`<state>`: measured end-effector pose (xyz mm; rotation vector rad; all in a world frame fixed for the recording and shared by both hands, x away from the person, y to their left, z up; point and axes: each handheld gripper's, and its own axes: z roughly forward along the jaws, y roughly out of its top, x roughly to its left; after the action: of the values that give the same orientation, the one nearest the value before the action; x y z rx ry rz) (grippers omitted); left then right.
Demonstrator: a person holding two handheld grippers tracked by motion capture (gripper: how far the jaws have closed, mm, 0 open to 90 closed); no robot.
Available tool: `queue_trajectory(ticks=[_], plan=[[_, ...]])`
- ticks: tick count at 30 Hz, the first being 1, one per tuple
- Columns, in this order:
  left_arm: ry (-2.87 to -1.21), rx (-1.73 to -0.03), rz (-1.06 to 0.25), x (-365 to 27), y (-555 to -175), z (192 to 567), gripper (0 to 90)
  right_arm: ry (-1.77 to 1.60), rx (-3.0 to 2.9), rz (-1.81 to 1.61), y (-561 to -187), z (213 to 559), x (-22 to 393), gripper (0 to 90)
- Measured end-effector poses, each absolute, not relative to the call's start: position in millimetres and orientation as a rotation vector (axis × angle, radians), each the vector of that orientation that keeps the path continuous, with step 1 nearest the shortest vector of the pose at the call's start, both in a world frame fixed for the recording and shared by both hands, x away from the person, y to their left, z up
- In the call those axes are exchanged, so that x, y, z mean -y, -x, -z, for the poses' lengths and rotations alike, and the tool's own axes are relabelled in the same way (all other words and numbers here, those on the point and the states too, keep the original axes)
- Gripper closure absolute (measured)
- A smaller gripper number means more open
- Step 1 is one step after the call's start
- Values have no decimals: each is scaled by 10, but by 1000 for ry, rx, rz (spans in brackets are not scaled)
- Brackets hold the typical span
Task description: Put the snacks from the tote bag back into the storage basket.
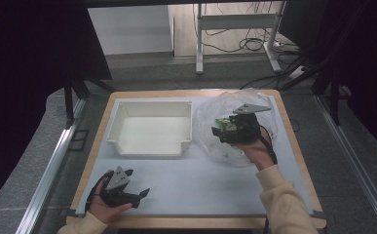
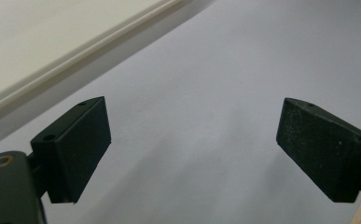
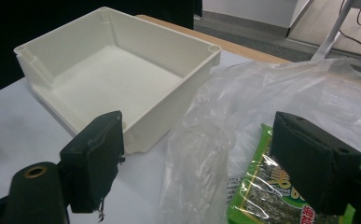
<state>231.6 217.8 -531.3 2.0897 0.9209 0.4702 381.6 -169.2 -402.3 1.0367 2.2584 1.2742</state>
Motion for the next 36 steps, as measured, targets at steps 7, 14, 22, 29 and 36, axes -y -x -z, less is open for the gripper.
queue_trajectory(ticks=[7,14,22,29,36], plan=[[-2087,-921,-471,-2188,-2316,5309,98,-1094,-2245,-1249,-3976,4011,1776,177],[-2085,-922,-473,-2195,-2315,5307,99,-1143,-2230,-1233,-4119,4037,1858,194],[-2085,-923,-474,-2195,-2316,5308,99,-1185,-2226,-1211,-4246,4106,1934,215],[-2084,-921,-474,-2197,-2315,5307,99,-1244,-2219,-1165,-4394,4153,2036,231],[-2088,-919,-471,-2195,-2316,5308,98,-1295,-2240,-1130,-4516,4228,2112,259]])
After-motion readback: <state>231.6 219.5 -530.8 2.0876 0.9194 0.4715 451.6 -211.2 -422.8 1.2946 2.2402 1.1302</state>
